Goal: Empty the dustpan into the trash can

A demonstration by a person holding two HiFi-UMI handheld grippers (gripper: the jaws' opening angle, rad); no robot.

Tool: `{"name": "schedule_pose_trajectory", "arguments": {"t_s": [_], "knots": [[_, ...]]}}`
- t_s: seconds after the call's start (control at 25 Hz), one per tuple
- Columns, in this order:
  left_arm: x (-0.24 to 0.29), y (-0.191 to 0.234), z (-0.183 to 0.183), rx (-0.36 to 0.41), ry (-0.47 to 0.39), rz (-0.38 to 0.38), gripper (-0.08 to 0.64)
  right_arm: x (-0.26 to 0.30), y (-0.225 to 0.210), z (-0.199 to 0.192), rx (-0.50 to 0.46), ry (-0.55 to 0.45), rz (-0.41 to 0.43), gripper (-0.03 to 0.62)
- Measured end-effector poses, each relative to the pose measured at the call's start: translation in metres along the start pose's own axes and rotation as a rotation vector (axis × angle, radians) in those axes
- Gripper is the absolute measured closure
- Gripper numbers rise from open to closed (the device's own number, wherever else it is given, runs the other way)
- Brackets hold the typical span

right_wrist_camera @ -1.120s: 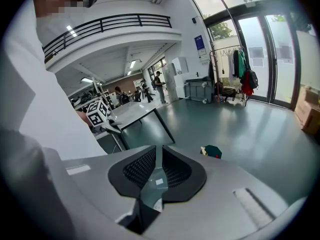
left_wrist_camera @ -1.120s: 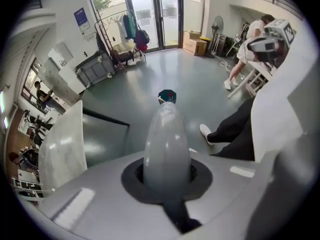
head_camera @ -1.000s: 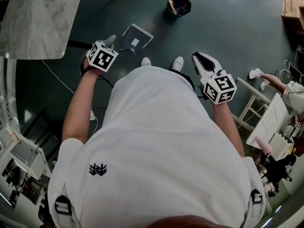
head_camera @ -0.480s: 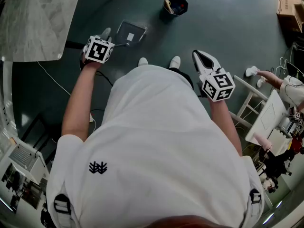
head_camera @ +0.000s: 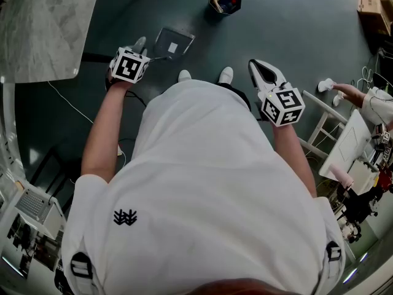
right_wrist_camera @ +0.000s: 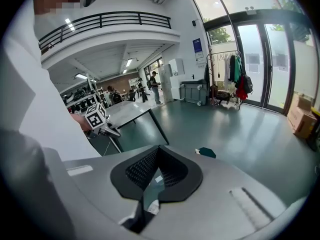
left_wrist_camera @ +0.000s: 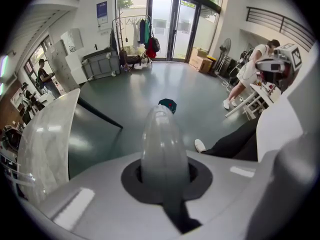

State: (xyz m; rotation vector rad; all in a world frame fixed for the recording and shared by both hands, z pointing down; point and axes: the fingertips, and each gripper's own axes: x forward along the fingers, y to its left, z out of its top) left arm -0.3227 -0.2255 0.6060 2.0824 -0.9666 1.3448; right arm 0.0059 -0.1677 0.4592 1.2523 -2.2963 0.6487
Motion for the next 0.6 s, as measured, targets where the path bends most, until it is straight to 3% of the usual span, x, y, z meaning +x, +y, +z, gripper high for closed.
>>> {"name": "schedule_pose_trajectory", "arguments": {"t_s": [0.16,0.6], "knots": [[0.002,-0.021,0.002,0.003,0.0,-0.064,0.503,0.003,0.0,0.001,-0.003,-0.001,0.009,0.591],[0.001,-0.028,0.018,0.027,-0.04,-0.08,0.503,0.012,-0.007,0.0,-0.038,0.019,0.007,0.591]]}}
